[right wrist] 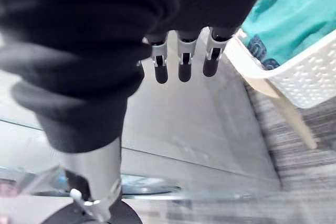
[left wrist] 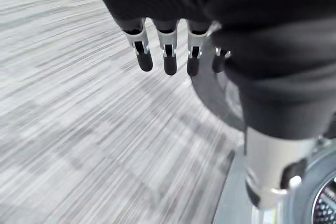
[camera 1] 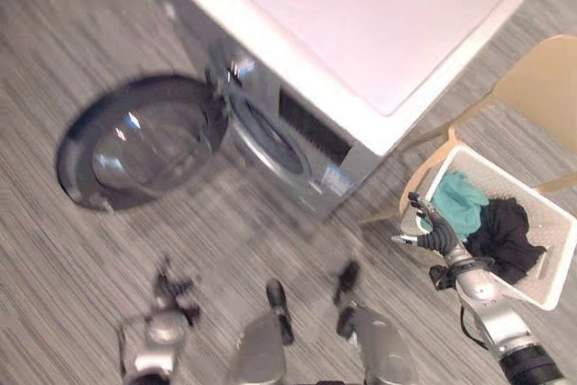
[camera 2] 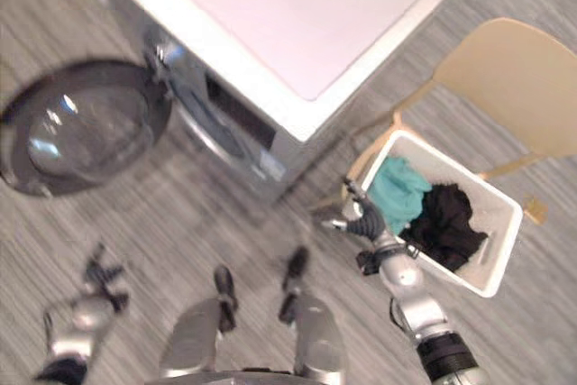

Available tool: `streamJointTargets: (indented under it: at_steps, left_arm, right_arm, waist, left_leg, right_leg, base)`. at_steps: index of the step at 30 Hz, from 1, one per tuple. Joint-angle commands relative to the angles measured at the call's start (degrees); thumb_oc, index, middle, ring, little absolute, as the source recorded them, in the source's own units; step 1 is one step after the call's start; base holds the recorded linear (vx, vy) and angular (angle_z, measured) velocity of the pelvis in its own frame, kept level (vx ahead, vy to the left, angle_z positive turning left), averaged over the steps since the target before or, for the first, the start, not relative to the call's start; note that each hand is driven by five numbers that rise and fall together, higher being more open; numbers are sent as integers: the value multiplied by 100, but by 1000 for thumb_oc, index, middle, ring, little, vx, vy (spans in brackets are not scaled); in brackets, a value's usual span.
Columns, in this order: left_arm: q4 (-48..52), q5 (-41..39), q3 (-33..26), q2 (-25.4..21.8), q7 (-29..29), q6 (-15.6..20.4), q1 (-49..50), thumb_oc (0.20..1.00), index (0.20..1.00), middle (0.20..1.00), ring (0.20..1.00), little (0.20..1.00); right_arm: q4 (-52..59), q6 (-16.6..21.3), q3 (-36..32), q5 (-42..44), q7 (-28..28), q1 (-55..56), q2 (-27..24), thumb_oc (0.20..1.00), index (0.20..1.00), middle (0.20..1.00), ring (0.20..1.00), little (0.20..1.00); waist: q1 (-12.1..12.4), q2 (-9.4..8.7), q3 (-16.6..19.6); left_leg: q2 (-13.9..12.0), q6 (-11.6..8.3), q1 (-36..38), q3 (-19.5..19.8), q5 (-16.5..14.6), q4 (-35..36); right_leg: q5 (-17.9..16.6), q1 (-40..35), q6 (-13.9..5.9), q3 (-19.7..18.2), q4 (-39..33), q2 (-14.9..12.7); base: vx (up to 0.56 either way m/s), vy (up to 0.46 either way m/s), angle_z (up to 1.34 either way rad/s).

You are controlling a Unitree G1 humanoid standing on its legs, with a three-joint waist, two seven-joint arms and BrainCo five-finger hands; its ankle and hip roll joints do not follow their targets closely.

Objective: Grab the laundry basket,head to the washer,open it,put in the laundry and shut it.

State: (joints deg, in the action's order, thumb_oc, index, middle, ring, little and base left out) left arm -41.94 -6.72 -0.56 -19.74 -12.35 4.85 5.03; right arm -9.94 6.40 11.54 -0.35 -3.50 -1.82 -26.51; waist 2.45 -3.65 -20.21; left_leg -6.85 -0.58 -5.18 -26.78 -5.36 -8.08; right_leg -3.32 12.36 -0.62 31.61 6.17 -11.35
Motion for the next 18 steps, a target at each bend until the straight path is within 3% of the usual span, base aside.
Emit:
streamJointTargets:
  at_steps: [1, 5, 6, 7, 8, 9, 13, 16, 18]
  left_arm:
    - [-462, -159, 17, -324, 219, 62, -357, 1000, 1000, 1000, 1000, 1000]
    - [-785, -49, 194, 50, 400, 37, -146, 1000, 1000, 1000, 1000, 1000]
    - [-856, -55, 275, 167, 453, 30, -113, 1000, 1000, 1000, 1000, 1000]
    - [-826, -107, 433, 283, 543, 3, -90, 1000, 1000, 1000, 1000, 1000]
    - [-825, -109, 436, 286, 543, 3, -90, 1000, 1000, 1000, 1000, 1000]
    - [-795, -154, 649, 444, 593, 43, -57, 1000, 1000, 1000, 1000, 1000]
    - [-906, -207, 897, 603, 724, 72, 6, 1000, 1000, 1000, 1000, 1000]
    - [-1021, -183, 1007, 598, 738, 103, 16, 1000, 1000, 1000, 1000, 1000]
    - [-1099, -129, 1007, 605, 750, 100, 28, 1000, 1000, 1000, 1000, 1000]
  right_arm:
    - [-4, -6, -449, -481, -221, 98, -185, 1000, 1000, 1000, 1000, 1000]
    - [-120, -41, -649, -639, -336, 359, -118, 1000, 1000, 1000, 1000, 1000]
    - [-202, -20, -660, -661, -397, 384, -111, 1000, 1000, 1000, 1000, 1000]
    - [-171, -38, -683, -646, -440, 431, -131, 1000, 1000, 1000, 1000, 1000]
    - [-166, -41, -687, -646, -439, 435, -135, 1000, 1000, 1000, 1000, 1000]
    - [-229, -40, -573, -698, -456, 349, -189, 1000, 1000, 1000, 1000, 1000]
    - [-519, -61, -228, -1031, -437, 107, -345, 1000, 1000, 1000, 1000, 1000]
    - [-767, -71, 52, -1188, -449, -154, -453, 1000, 1000, 1000, 1000, 1000]
    - [-890, -60, 163, -1315, -447, -253, -518, 1000, 1000, 1000, 1000, 1000]
  waist:
    - [-25, -22, 485]
    - [-174, 88, 729]
    - [-207, 110, 757]
    - [-223, 110, 741]
    - [-219, 121, 736]
    - [-165, 141, 703]
    - [-1, 65, 717]
    - [172, 122, 717]
    - [196, 179, 758]
  left_leg:
    - [388, 89, 346, 455, -267, 207]
    - [295, -32, 486, 453, -316, -23]
    - [156, -169, 446, 442, -192, -411]
    - [-163, -395, 286, 523, 178, -1217]
    - [-191, -419, 272, 533, 172, -1258]
    - [-141, -485, 103, 1019, 327, -1607]
    - [375, -284, -291, 2020, 111, -839]
    - [598, -338, -484, 2680, 480, 15]
    - [606, -295, -415, 2808, 513, 290]
  right_leg:
    - [235, -145, -656, -312, 367, -77]
    - [408, -513, -548, -687, -11, 171]
    - [424, -682, -485, -754, -156, 251]
    - [507, -898, -326, -924, -310, 417]
    - [508, -909, -310, -922, -323, 440]
    - [626, -1039, -170, -1119, -419, 570]
    - [628, -1091, -211, -1551, -517, 559]
    - [646, -1181, -289, -1893, -591, 717]
    - [671, -1185, -337, -1993, -585, 771]
  base:
    - [153, -78, -66]
    - [185, -185, -35]
    - [185, -331, -54]
    - [116, -312, -51]
    - [113, -273, -58]
    - [85, -130, -57]
    - [79, -4, -65]
    - [146, 51, -45]
    - [70, 28, -71]
